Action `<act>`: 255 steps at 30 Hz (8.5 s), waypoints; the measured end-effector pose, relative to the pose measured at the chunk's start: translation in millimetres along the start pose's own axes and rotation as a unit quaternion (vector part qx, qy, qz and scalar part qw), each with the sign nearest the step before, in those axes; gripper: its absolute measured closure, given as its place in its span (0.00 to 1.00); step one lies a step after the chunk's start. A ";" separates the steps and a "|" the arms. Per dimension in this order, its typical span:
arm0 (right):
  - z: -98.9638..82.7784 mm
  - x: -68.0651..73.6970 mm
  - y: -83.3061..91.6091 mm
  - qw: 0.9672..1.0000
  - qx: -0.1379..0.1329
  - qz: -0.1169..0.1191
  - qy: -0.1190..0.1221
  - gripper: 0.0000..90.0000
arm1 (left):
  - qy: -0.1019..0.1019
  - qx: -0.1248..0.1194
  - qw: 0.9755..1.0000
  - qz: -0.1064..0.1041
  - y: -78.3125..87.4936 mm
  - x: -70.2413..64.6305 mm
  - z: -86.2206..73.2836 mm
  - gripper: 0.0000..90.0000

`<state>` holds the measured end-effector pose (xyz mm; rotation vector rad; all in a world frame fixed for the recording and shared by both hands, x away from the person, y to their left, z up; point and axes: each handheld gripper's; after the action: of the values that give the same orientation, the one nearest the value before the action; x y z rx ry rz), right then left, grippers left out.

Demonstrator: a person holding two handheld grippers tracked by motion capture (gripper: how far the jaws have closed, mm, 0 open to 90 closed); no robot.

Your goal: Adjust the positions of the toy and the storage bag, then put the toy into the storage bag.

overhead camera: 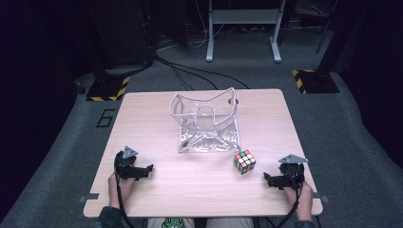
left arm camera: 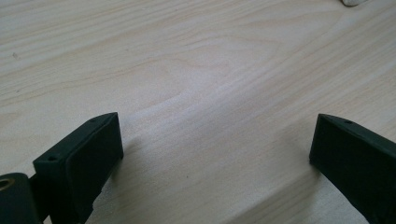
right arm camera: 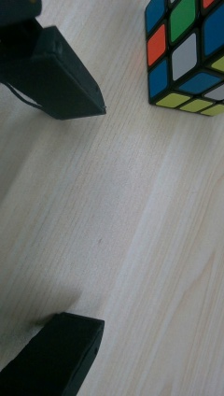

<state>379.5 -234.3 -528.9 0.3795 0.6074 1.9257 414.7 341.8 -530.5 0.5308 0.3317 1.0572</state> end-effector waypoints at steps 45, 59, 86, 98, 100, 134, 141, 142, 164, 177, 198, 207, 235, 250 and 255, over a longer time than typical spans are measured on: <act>5.2 8.8 10.8 0.998 0.026 -0.040 -0.046 0.00 | 0.001 -0.003 1.000 0.008 -0.6 1.8 0.7 0.05; 41.4 27.7 16.7 0.999 0.035 -0.002 -0.008 0.00 | 0.006 -0.004 1.000 0.011 -3.7 2.9 2.6 0.05; 87.8 63.1 2.3 0.998 0.035 0.059 0.007 0.00 | 0.014 -0.005 1.000 0.024 -13.0 10.1 8.7 0.04; 92.9 71.6 -5.9 0.996 0.050 0.068 -0.004 0.00 | 0.020 -0.008 0.999 0.030 -13.7 11.2 8.6 0.04; 93.1 73.1 -9.4 0.996 0.057 0.067 0.002 0.00 | 0.020 -0.008 0.999 0.030 -13.6 11.2 8.6 0.04; 94.2 82.5 -41.7 0.990 0.127 0.050 0.017 0.35 | 0.018 -0.005 0.999 0.035 -13.7 12.2 9.3 0.04; 96.0 83.6 -40.0 0.991 0.124 0.040 0.025 0.37 | 0.018 -0.006 0.999 0.035 -13.8 12.2 9.2 0.04; 96.6 82.5 -39.3 0.991 0.124 0.040 0.022 0.37 | 0.018 -0.006 0.999 0.035 -13.7 12.2 9.2 0.04; 115.8 82.5 -24.8 0.994 0.092 0.038 0.034 0.37 | 0.019 -0.006 0.999 0.036 -13.8 12.1 9.2 0.04; 136.4 80.3 -17.4 0.994 0.086 0.048 0.045 0.37 | 0.020 -0.006 0.999 0.038 -13.8 12.3 9.2 0.04; 167.8 79.7 -9.4 0.994 0.071 0.064 0.054 0.37 | 0.022 -0.006 0.999 0.039 -13.8 12.0 9.1 0.04; 182.1 77.7 -6.3 0.993 0.067 0.066 0.065 0.37 | 0.022 -0.006 0.999 0.039 -13.7 12.0 9.1 0.04; 225.0 73.3 10.7 0.994 0.039 0.063 0.080 0.37 | 0.022 -0.006 0.999 0.040 -13.8 12.1 9.1 0.04; 255.6 73.0 21.3 0.993 0.021 0.053 0.104 0.37 | 0.021 -0.006 0.999 0.039 -13.8 12.1 9.1 0.04; 262.4 73.2 22.5 0.993 0.017 0.052 0.104 0.37 | 0.022 -0.006 0.999 0.040 -13.8 12.0 9.1 0.04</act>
<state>467.5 -111.7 -301.0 0.2376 0.7701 2.0735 434.9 344.8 -530.7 0.5142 0.3449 1.1479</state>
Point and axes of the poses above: each handheld gripper's, and its own axes: y roughly backward along the jaws, z roughly out of its top, x roughly to its left, and after that the axes turned 10 degrees about -x, right-handed
